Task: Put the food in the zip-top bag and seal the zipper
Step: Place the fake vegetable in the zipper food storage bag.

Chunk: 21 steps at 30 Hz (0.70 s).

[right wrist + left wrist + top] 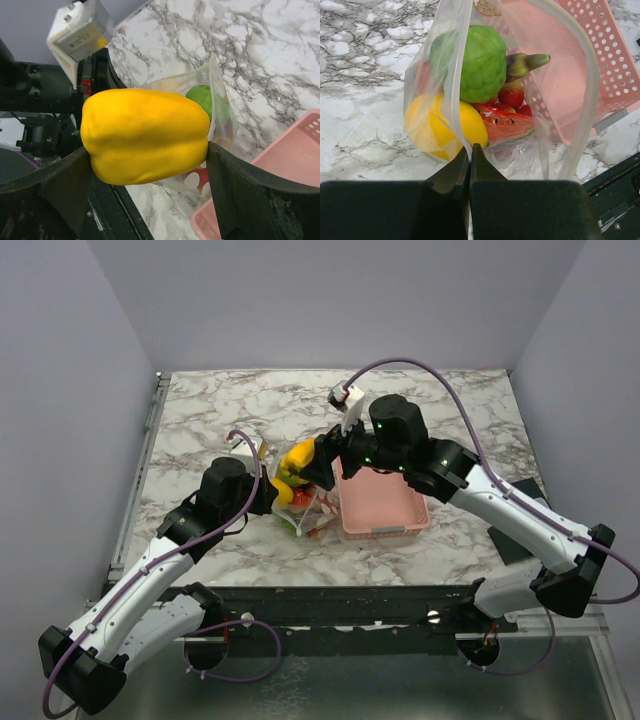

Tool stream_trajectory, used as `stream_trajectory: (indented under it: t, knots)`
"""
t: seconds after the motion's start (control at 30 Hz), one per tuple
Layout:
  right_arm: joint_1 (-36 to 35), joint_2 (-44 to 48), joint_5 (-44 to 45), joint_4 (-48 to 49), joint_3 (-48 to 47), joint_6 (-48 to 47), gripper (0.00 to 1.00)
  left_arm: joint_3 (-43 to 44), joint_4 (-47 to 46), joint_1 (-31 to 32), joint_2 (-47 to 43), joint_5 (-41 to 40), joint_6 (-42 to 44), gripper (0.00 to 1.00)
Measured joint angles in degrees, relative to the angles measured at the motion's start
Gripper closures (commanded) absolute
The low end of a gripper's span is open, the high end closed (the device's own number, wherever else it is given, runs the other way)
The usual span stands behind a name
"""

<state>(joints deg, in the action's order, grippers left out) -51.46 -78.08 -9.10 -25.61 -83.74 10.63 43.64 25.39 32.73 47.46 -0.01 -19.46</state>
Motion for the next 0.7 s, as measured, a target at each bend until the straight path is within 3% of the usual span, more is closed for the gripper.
stream_trajectory:
  t: [0.7]
  knots:
    - [-0.61,-8.35,-3.89,-6.69,-0.20,-0.24,0.50,0.00,0.00,0.00,0.00,0.22,0.00,1.00]
